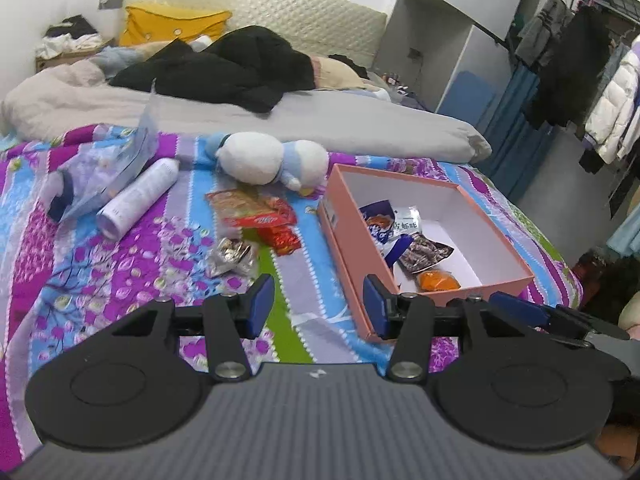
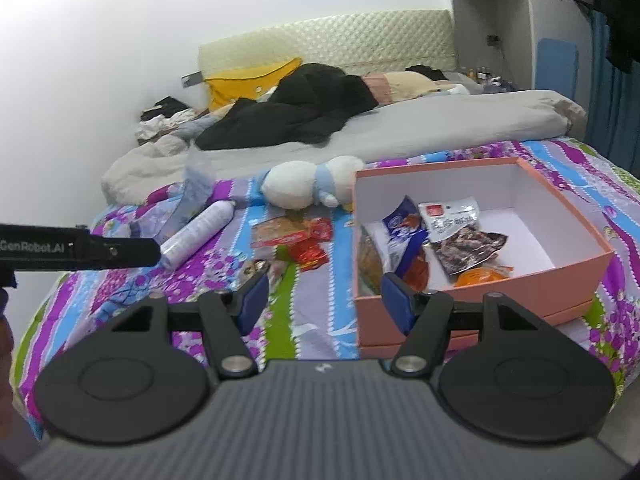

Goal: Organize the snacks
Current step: 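Move both open tools back toward the remaining snacks on the sheet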

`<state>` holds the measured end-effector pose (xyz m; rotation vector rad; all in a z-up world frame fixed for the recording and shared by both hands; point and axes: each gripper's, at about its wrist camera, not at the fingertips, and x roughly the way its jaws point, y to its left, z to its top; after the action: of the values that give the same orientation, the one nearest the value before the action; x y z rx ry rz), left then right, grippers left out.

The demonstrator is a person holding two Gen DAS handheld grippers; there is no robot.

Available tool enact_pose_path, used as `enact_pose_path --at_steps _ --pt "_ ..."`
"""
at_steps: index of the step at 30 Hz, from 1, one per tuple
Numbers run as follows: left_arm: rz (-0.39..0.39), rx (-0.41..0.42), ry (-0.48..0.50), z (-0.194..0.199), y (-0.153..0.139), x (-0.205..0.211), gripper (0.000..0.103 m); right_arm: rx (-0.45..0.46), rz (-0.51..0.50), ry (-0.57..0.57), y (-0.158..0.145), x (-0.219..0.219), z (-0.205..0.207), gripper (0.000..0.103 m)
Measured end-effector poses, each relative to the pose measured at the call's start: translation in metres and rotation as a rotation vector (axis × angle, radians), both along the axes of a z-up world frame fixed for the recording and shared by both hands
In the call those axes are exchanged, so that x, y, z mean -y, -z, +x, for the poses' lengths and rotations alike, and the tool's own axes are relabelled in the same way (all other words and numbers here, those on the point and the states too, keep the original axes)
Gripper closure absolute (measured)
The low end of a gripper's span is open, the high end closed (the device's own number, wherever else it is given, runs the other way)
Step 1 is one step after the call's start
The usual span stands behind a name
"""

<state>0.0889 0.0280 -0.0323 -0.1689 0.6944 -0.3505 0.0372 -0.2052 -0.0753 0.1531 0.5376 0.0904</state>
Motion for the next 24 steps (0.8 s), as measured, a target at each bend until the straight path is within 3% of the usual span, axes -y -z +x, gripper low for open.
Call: enact_pose_path --at_steps 9,17,24 --pt "-0.02 -0.041 -0.058 -0.009 0.023 -0.028 0.048 0.005 -0.029 -0.061 0.007 -0.03 -0.008 0.038" --pt "-0.025 -0.064 -0.082 0.0 0.046 -0.053 0.048 -0.005 -0.039 -0.044 0.02 -0.042 -0.005 0.038" --pt "-0.067 -0.06 -0.142 0.011 0.067 -0.077 0.043 -0.033 -0.125 -0.069 0.034 -0.055 0.012 0.038"
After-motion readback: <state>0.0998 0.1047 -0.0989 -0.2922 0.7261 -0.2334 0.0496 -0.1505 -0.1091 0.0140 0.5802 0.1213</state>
